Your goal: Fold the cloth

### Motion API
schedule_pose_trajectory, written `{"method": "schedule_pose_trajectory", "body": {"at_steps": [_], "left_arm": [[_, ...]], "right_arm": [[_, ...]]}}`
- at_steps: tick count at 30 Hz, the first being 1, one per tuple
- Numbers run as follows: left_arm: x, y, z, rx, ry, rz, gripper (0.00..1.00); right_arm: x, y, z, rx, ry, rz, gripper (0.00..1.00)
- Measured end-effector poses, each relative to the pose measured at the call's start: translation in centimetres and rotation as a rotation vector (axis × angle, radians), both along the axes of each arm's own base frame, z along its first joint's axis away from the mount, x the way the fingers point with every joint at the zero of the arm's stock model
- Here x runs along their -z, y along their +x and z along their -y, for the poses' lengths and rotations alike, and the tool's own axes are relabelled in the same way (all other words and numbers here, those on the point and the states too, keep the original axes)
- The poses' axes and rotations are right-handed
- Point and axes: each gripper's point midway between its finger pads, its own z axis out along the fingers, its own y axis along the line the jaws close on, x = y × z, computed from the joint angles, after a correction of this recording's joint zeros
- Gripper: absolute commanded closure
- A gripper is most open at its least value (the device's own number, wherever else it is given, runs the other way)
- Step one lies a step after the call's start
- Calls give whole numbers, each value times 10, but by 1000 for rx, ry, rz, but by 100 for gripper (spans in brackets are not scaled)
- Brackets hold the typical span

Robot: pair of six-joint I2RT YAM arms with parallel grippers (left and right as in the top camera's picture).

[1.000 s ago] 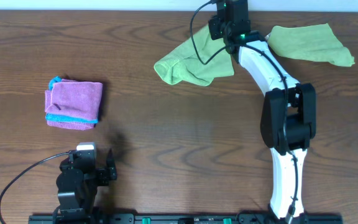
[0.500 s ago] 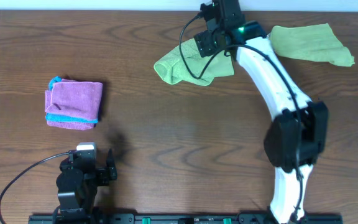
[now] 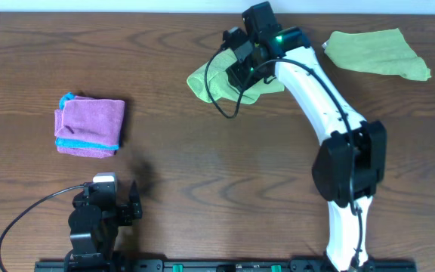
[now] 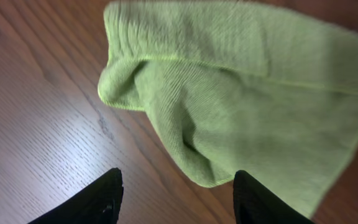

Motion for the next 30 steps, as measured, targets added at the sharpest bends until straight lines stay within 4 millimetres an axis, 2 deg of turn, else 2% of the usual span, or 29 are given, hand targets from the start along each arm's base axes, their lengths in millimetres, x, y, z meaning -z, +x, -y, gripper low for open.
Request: {"method": "schedule_pose_trajectory", "body": {"at_steps": [3, 7, 14, 18, 23, 27, 29, 30], "left_arm": [[0, 0, 0, 0, 0, 0, 5], [1, 0, 0, -6, -11, -3, 5], [1, -1, 6, -12, -86, -4, 5], [0, -2, 8, -40, -152, -21, 4], [-28, 1, 11, -78, -232, -38, 4], [-50, 9, 15, -79, -272, -104, 4], [-57, 14, 17, -78, -288, -165, 5], [-63, 19, 19, -77, -297, -193, 4]], "right_arm": [[26, -2, 0, -9, -18, -50, 43], [49, -7, 1, -14, -37, -104, 45], [58, -10, 0, -20, -35, -130, 53], [70, -9, -2, -23, -34, -145, 53], [90, -9, -3, -25, -38, -172, 55], [92, -6, -5, -26, -29, -161, 63], [92, -4, -6, -25, -26, -155, 73], [92, -4, -6, -21, -25, -155, 82]]}}
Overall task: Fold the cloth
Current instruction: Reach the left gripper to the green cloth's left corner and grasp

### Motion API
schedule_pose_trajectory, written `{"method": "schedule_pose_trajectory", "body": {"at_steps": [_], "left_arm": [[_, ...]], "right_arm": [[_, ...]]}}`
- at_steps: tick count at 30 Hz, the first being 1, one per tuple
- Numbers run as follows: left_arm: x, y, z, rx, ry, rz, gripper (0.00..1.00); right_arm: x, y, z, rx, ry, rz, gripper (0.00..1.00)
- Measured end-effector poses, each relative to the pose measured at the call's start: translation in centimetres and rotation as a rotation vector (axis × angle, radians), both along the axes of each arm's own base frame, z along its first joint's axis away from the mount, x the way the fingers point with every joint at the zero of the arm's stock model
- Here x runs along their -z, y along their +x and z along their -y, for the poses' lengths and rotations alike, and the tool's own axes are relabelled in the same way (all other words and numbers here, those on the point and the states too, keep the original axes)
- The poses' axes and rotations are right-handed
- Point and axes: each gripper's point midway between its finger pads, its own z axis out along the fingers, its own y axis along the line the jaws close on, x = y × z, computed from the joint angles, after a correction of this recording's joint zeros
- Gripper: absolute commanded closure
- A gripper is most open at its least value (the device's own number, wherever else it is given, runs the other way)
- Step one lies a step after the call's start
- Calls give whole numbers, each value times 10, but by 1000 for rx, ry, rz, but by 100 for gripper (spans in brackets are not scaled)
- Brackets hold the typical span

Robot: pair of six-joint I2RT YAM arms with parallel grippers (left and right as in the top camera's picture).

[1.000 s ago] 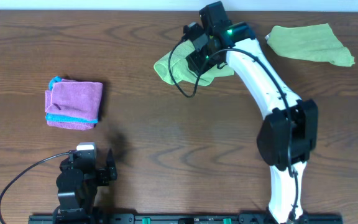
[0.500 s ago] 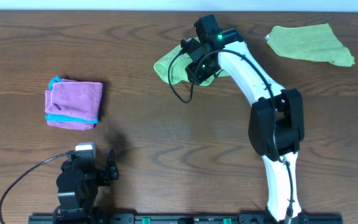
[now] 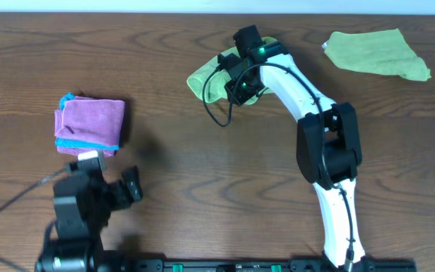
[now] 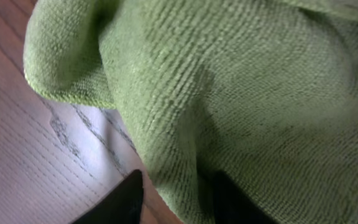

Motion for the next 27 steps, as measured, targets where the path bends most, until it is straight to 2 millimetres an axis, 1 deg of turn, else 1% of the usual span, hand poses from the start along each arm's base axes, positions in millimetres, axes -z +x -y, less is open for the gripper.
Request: {"method": "schedule_pose_trajectory", "body": {"at_steps": [1, 2, 3, 5, 7, 11, 13, 14, 16, 18, 20, 21, 23, 25, 26, 27], "left_arm": [[-5, 6, 2, 6, -12, -28, 5], [-11, 12, 4, 14, -25, -50, 5], [-16, 19, 6, 26, -39, -68, 5], [-31, 37, 12, 54, -68, -80, 5], [-42, 51, 20, 87, -103, -86, 5], [-56, 76, 31, 145, -153, -39, 5], [-60, 86, 37, 177, -177, -8, 5], [-61, 90, 40, 189, -187, 0, 5], [-60, 95, 43, 207, -204, 6, 5], [-57, 96, 45, 211, -216, -6, 5], [-52, 97, 47, 211, -233, -27, 5], [-51, 97, 47, 208, -239, -36, 5], [-48, 98, 47, 202, -250, -46, 5], [-48, 98, 47, 199, -253, -49, 5], [-48, 98, 47, 199, -253, -49, 4], [-48, 98, 47, 199, -254, -49, 4]], "right_arm": [[0, 1, 0, -2, 2, 3, 91], [0, 0, 0, 1, 2, 0, 97], [0, 0, -1, 14, 5, -3, 99], [1, -3, 1, 25, 1, -22, 99], [2, -11, 4, 41, -10, -60, 99], [4, -31, 7, 67, -34, -142, 99], [1, -40, 5, 69, -45, -170, 99], [-4, -44, 3, 70, -47, -175, 99], [-21, -53, -5, 67, -43, -172, 99], [-42, -64, -13, 61, -37, -163, 99], [-74, -82, -25, 46, -23, -148, 99], [-86, -89, -31, 36, -14, -139, 99], [-102, -101, -43, 16, 0, -123, 98], [-108, -108, -56, -3, 6, -105, 90], [-108, -108, -61, -11, 2, -89, 74], [-107, -107, -66, -19, -7, -67, 62]]}}
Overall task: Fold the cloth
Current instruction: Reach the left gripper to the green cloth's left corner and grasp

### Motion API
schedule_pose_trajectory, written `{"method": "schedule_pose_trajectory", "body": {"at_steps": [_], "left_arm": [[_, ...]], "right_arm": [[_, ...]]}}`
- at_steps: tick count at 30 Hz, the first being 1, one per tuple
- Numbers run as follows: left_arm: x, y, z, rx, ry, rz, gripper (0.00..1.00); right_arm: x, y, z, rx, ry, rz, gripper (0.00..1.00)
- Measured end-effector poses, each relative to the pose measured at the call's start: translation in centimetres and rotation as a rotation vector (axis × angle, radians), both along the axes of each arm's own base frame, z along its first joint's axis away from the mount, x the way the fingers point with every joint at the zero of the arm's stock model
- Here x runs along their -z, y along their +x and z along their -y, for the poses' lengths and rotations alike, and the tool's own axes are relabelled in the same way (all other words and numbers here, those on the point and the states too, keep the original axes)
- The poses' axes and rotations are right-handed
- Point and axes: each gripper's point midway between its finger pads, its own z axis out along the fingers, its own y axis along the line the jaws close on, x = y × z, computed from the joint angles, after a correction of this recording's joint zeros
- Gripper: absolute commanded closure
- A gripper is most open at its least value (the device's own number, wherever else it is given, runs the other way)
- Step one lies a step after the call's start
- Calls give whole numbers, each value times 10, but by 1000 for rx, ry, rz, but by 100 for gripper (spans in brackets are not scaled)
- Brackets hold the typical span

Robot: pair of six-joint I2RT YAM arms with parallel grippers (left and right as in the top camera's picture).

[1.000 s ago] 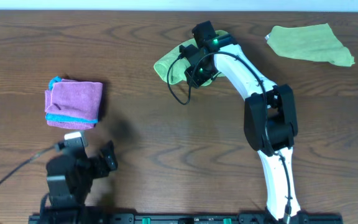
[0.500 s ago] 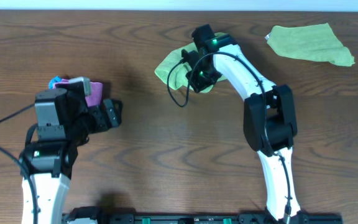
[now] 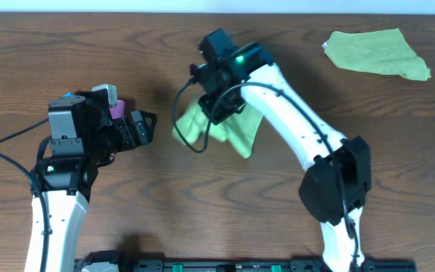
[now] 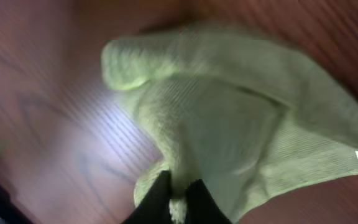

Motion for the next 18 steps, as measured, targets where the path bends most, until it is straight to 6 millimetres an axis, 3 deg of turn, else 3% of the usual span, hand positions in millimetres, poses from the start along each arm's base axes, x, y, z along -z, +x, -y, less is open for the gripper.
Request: {"method": "schedule_pose_trajectory", "body": {"at_steps": [3, 8, 13, 18], "left_arm": [[0, 0, 0, 0, -4, -1, 5], [-1, 0, 2, 6, -10, 0, 5], [-3, -3, 9, 36, -42, 1, 5], [-9, -6, 20, 82, -99, 5, 5]], "right_arm": [[1, 6, -4, 3, -21, 46, 44], [3, 12, 13, 40, -73, 54, 30], [4, 26, 38, 113, -96, 48, 29], [4, 55, 87, 276, -97, 37, 30]]}}
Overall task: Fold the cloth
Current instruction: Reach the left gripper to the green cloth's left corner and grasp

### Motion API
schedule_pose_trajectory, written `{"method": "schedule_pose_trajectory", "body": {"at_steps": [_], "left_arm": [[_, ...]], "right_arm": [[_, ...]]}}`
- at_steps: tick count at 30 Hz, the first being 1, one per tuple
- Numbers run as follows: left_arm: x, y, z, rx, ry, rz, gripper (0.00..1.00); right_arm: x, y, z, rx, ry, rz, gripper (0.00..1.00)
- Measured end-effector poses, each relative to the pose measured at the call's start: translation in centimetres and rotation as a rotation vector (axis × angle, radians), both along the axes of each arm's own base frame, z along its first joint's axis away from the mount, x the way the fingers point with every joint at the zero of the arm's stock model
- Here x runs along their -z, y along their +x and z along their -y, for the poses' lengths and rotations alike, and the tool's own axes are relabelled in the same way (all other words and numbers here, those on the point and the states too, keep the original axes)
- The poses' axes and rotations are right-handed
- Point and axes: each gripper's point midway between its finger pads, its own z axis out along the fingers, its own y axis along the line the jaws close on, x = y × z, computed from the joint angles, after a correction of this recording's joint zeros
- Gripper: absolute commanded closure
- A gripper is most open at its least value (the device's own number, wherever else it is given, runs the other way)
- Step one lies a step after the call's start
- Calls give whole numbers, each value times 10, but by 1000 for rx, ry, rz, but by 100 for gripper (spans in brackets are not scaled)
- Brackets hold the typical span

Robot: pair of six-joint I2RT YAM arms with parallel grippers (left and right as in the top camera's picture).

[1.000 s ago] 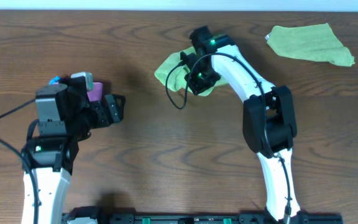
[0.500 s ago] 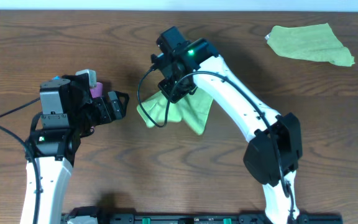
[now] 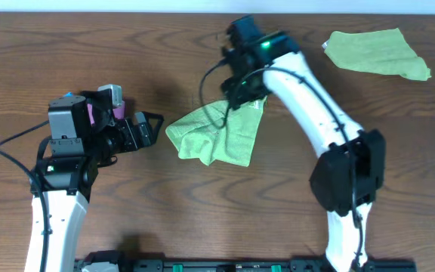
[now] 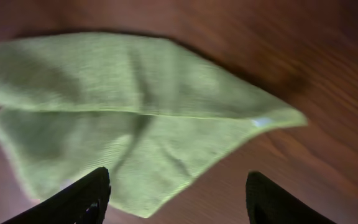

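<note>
A light green cloth (image 3: 216,134) lies rumpled and partly doubled over near the table's middle. In the right wrist view the cloth (image 4: 135,118) spreads flat below the camera, with a small white tag at its right corner. My right gripper (image 3: 239,97) (image 4: 176,208) hangs open above the cloth's far right corner, holding nothing. To the left of the cloth and apart from it, my left gripper (image 3: 146,127) is raised, its fingers spread and pointing toward the cloth.
A second green cloth (image 3: 376,51) lies at the far right corner. A folded purple cloth (image 3: 117,110) shows only as a sliver behind the left arm. The brown wooden table (image 3: 202,211) lies bare in front.
My right gripper was shut on the green cloth; now it is open and farther right, and the cloth lies spread on the table. The left arm has barely moved.
My right gripper stood open over the crumpled cloth at the far middle, the left arm low at the near edge. Then it was down on the cloth. Then it held the cloth nearer and leftward, with the left arm raised. Now the cloth is released.
</note>
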Motion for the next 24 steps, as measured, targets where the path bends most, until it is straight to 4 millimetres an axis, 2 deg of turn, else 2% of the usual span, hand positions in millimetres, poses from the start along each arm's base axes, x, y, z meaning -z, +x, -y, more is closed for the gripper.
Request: {"method": "schedule_pose_trajectory", "body": {"at_steps": [4, 6, 13, 17, 19, 24], "left_arm": [[3, 0, 7, 17, -16, -19, 4], [11, -1, 17, 43, -14, -50, 5], [45, -3, 53, 120, -1, -185, 5], [69, -3, 56, 109, -1, -278, 5], [89, 0, 55, 87, -3, -352, 5], [119, 19, 57, 23, -37, -420, 5]], "right_arm": [[-2, 15, 34, 159, 93, -47, 32], [-3, 17, 41, 204, 131, -68, 33], [-4, 5, 23, 211, 188, -126, 34], [-2, 1, 13, 195, 197, -138, 35], [-2, 0, 12, 192, 198, -143, 37], [-1, -4, 13, 192, 191, -159, 38]]}}
